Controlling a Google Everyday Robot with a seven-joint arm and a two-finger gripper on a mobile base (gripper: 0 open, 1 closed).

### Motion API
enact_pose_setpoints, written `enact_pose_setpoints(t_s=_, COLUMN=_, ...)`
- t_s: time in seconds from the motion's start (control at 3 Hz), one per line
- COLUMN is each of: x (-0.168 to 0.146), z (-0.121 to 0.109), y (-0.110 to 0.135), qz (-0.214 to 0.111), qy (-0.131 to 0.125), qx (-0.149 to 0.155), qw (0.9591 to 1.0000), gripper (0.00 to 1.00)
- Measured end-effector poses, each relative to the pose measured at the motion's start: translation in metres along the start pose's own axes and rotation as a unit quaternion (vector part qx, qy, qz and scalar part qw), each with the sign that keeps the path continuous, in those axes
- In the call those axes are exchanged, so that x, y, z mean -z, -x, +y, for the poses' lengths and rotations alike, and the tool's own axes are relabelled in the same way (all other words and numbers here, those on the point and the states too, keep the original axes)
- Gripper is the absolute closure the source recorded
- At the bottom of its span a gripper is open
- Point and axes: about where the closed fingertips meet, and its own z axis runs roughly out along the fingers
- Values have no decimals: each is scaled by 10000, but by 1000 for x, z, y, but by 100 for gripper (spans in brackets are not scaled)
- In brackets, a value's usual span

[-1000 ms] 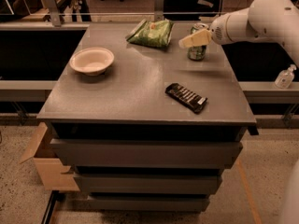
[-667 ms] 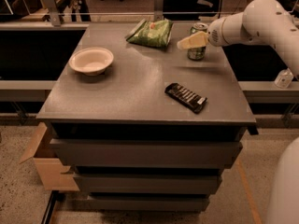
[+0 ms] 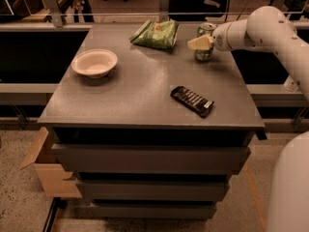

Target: Move green can near paper bowl

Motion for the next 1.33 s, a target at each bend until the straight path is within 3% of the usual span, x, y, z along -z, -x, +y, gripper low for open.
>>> enact_pose_setpoints(t_s=0.33, x=5, z=1, y=8, qz=-224, qy=31, qx=43, qw=9997, gripper=65)
enact_pose_setpoints(t_s=0.67, x=25, z=10, y=31, qz=-640, qy=123, qx=202, qw=9977, gripper=87)
enact_pose_setpoints(t_s=1.0, x=51, z=26, y=59, qz=-1078, qy=264, qx=470, qw=9927, gripper=100)
enact_pose_setpoints(t_s=1.33, x=50, z=32, y=62, qz=-1131, qy=325, qx=542, qw=9916, gripper=100)
